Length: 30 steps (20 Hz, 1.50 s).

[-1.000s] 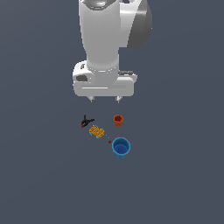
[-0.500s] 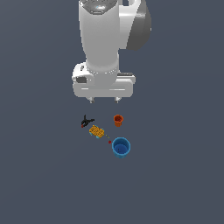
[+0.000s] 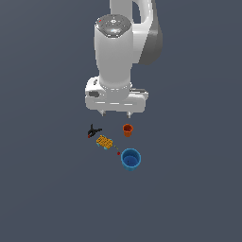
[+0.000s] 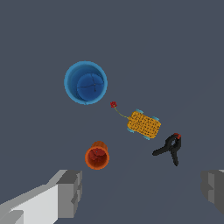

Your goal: Pick up a designated object from a clutter of objects.

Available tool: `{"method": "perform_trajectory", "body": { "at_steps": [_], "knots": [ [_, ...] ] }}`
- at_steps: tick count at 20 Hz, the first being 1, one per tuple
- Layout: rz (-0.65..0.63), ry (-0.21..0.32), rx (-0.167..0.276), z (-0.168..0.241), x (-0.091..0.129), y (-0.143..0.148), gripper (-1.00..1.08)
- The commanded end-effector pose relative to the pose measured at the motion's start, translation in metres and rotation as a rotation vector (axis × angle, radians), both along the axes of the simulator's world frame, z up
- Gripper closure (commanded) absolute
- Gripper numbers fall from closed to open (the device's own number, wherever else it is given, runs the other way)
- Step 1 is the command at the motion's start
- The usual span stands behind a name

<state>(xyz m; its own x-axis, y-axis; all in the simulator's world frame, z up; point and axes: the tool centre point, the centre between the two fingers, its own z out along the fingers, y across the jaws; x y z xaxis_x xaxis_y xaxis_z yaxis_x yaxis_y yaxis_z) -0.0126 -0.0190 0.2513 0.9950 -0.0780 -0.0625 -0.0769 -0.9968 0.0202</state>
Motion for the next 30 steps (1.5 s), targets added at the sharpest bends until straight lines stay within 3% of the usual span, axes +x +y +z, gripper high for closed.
{"method": "perform_trajectory", "body": {
  "at_steps": [1, 17, 30],
  "knots": [
    [-0.034, -0.005, -0.001, -0.014, -0.002, 0.005, -0.92],
    [-0.342, -0.051, -0.003, -0.127, -0.043, 0.044, -0.92],
    [-0.462, -0.066, 0.000, -0.163, -0.068, 0.056, -0.92]
  ]
}}
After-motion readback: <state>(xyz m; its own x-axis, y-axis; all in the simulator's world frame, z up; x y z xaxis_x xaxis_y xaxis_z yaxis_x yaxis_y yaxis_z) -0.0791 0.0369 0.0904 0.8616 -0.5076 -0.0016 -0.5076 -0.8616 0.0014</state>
